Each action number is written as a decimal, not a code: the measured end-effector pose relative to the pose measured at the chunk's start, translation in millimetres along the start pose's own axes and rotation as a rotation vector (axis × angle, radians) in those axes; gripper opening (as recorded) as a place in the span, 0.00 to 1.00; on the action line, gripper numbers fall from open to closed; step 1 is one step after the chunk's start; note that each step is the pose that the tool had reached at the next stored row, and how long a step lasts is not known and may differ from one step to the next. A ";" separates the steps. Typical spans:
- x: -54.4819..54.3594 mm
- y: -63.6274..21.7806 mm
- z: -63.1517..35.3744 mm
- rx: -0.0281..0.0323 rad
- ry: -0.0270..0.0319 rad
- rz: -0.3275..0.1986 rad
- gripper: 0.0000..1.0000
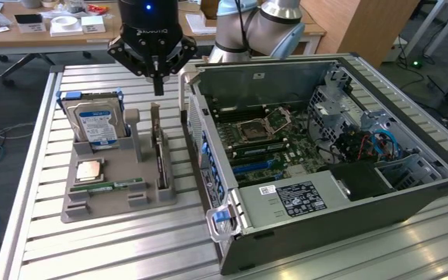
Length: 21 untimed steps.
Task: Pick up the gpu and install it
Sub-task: 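Reach for the gpu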
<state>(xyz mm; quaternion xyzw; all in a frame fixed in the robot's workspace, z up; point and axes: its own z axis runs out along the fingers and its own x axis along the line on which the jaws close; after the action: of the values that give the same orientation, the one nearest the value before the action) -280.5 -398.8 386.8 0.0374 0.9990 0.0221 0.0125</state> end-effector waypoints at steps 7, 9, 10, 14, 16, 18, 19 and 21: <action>6.0 -0.5 0.5 0.0000 -0.0001 0.000 0.11; 6.1 -0.5 0.5 0.0000 0.0000 0.000 0.11; 6.2 -0.5 0.4 0.0001 0.0001 0.000 0.11; 6.3 -0.5 0.5 0.0000 0.0001 0.000 0.11; 6.3 -0.5 0.5 0.0000 0.0001 0.000 0.11; 6.3 -1.1 0.4 0.0000 0.0001 0.000 0.11; 6.2 -1.8 0.4 0.0001 0.0001 0.000 0.11; 6.0 -4.0 0.3 0.0001 0.0001 0.000 0.11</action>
<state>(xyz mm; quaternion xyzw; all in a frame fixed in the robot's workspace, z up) -286.8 -402.4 386.2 0.0374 0.9990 0.0221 0.0124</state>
